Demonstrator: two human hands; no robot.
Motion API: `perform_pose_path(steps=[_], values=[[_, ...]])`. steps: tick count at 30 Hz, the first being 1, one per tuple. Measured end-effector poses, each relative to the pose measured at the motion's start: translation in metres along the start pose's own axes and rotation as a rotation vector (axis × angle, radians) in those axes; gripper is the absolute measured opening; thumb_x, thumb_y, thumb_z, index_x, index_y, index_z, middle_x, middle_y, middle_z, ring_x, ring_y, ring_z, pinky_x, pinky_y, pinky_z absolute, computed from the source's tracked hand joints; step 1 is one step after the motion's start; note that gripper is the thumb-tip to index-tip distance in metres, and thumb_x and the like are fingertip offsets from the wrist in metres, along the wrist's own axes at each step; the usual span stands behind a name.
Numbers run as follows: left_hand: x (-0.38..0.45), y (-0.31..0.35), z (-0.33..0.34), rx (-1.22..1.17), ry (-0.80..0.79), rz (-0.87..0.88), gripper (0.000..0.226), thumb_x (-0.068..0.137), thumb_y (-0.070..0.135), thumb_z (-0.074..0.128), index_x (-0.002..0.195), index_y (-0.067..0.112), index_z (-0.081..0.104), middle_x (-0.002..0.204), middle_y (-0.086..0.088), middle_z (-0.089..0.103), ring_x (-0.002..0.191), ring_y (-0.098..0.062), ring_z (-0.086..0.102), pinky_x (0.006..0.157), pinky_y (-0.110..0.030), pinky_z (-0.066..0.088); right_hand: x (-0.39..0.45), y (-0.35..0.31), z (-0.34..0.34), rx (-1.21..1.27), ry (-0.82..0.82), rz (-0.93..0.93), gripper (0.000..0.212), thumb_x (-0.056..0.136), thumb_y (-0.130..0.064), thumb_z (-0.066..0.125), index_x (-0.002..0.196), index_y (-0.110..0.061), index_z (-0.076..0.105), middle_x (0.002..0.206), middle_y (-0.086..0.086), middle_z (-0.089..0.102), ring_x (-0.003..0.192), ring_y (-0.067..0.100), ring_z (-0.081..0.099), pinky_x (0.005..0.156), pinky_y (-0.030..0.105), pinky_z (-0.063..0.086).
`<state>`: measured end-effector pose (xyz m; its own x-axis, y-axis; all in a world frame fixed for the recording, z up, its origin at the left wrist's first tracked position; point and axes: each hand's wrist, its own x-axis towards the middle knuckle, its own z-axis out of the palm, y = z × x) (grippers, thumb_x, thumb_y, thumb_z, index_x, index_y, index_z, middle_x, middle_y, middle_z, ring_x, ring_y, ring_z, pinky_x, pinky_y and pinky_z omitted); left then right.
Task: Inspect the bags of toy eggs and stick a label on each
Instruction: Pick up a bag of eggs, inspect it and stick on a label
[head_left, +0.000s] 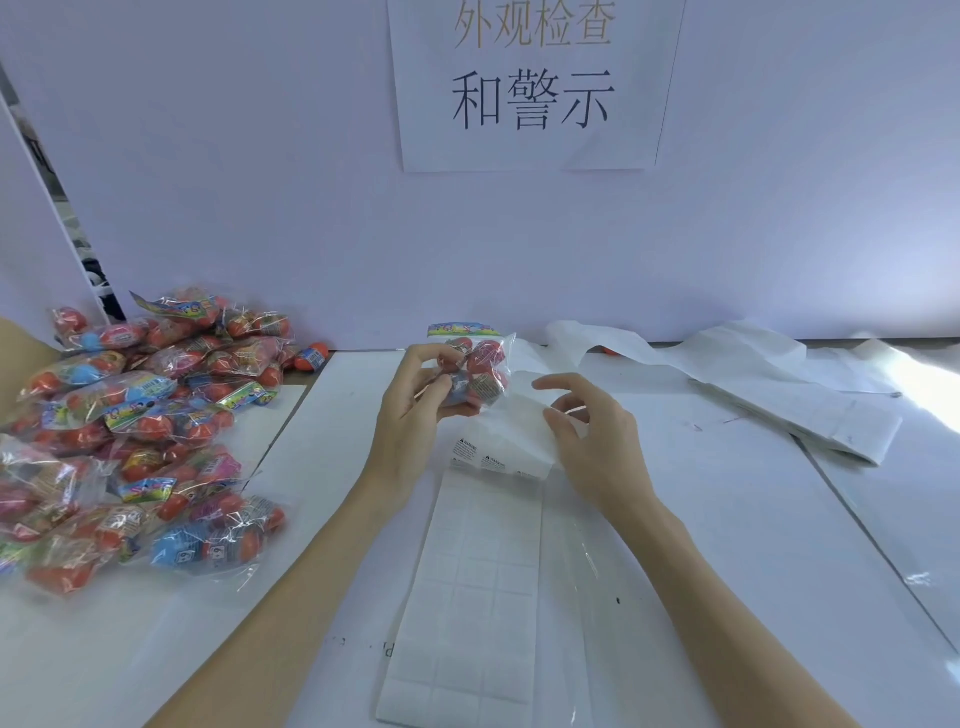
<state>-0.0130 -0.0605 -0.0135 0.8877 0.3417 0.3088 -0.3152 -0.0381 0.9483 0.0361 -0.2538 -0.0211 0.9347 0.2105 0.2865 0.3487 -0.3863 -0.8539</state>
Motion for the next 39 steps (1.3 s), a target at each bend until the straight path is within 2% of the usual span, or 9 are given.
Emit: perform_pose_path(steps=[9, 14, 22, 25, 29, 31, 34, 37, 39], values=[[-0.001, 0.001, 0.002, 0.014, 0.009, -0.017, 0.013, 0.094, 0.021, 0.06, 0.106, 0.02, 0.057, 0.105, -0.002, 0.069, 0.095, -0.022, 0.07, 0.075, -0.027, 0.057, -0.005, -0.005, 0.005, -0.112, -0.086, -0.123, 0.044, 0.102, 0.0, 0.054, 0.121, -0.033, 0.076, 0.101, 0.002, 0.057, 0.089, 0.0, 0.059, 0.078, 0.002, 0.036], [-0.005, -0.004, 0.006, 0.138, 0.021, 0.013, 0.074, 0.07, 0.017, 0.097, 0.112, 0.03, 0.038, 0.114, -0.006, 0.062, 0.083, -0.002, 0.064, 0.078, -0.015, 0.051, -0.003, 0.002, 0.004, -0.16, -0.009, 0.002, 0.038, 0.102, -0.001, 0.053, 0.122, -0.027, 0.072, 0.103, 0.002, 0.059, 0.087, 0.004, 0.058, 0.076, 0.014, 0.042], [-0.001, 0.004, 0.005, -0.032, 0.074, -0.083, 0.057, 0.084, 0.064, 0.063, 0.112, 0.02, 0.039, 0.108, -0.014, 0.072, 0.086, -0.022, 0.069, 0.076, -0.033, 0.055, 0.0, 0.005, 0.002, -0.186, 0.038, 0.071, 0.029, 0.098, 0.002, 0.055, 0.089, -0.022, 0.067, 0.102, 0.003, 0.063, 0.085, 0.007, 0.058, 0.072, 0.03, 0.04], [-0.003, 0.0, 0.005, 0.028, 0.123, -0.123, 0.052, 0.103, 0.062, 0.044, 0.125, 0.016, 0.052, 0.114, -0.013, 0.068, 0.097, -0.019, 0.066, 0.087, -0.03, 0.052, 0.001, 0.005, 0.002, -0.189, 0.027, 0.092, 0.035, 0.099, 0.004, 0.055, 0.086, -0.019, 0.077, 0.101, 0.002, 0.06, 0.08, 0.005, 0.052, 0.071, 0.026, 0.032], [-0.003, -0.005, 0.004, 0.18, 0.228, -0.072, 0.04, 0.109, 0.05, 0.042, 0.1, 0.016, 0.061, 0.085, -0.003, 0.06, 0.069, -0.006, 0.053, 0.069, -0.019, 0.043, 0.0, 0.004, 0.002, -0.2, 0.007, 0.112, 0.041, 0.099, 0.005, 0.05, 0.093, -0.021, 0.081, 0.107, 0.003, 0.06, 0.086, 0.013, 0.052, 0.07, 0.022, 0.031], [-0.001, -0.004, 0.003, 0.166, 0.22, 0.008, 0.023, 0.111, 0.038, 0.046, 0.114, 0.022, 0.062, 0.089, -0.006, 0.063, 0.067, -0.011, 0.061, 0.066, -0.022, 0.051, 0.0, 0.001, 0.002, -0.186, -0.033, 0.143, 0.048, 0.095, 0.006, 0.042, 0.096, -0.022, 0.081, 0.112, 0.002, 0.063, 0.094, 0.017, 0.056, 0.076, 0.023, 0.035], [-0.002, -0.003, 0.002, 0.101, 0.172, 0.058, 0.039, 0.113, 0.017, 0.039, 0.137, 0.047, 0.044, 0.102, -0.018, 0.061, 0.074, -0.027, 0.075, 0.073, -0.034, 0.063, 0.0, -0.005, 0.0, -0.131, -0.119, 0.174, 0.044, 0.096, -0.022, 0.039, 0.098, -0.024, 0.083, 0.124, -0.004, 0.067, 0.118, 0.021, 0.056, 0.105, 0.037, 0.04], [-0.003, -0.001, 0.001, 0.122, 0.14, 0.088, 0.045, 0.112, 0.007, 0.033, 0.13, 0.047, 0.044, 0.108, -0.019, 0.063, 0.066, -0.036, 0.075, 0.07, -0.039, 0.064, -0.002, -0.009, 0.001, -0.173, -0.204, 0.134, 0.078, 0.087, -0.074, 0.021, 0.091, -0.026, 0.082, 0.125, -0.019, 0.064, 0.127, 0.022, 0.05, 0.103, 0.039, 0.031], [-0.003, -0.001, 0.0, 0.15, 0.141, 0.084, 0.044, 0.112, 0.007, 0.033, 0.123, 0.047, 0.046, 0.107, -0.014, 0.065, 0.062, -0.037, 0.074, 0.068, -0.04, 0.064, -0.002, -0.008, 0.004, -0.281, -0.232, 0.098, 0.077, 0.079, -0.092, 0.023, 0.089, -0.041, 0.081, 0.145, -0.011, 0.058, 0.141, 0.021, 0.041, 0.108, 0.041, 0.024]])
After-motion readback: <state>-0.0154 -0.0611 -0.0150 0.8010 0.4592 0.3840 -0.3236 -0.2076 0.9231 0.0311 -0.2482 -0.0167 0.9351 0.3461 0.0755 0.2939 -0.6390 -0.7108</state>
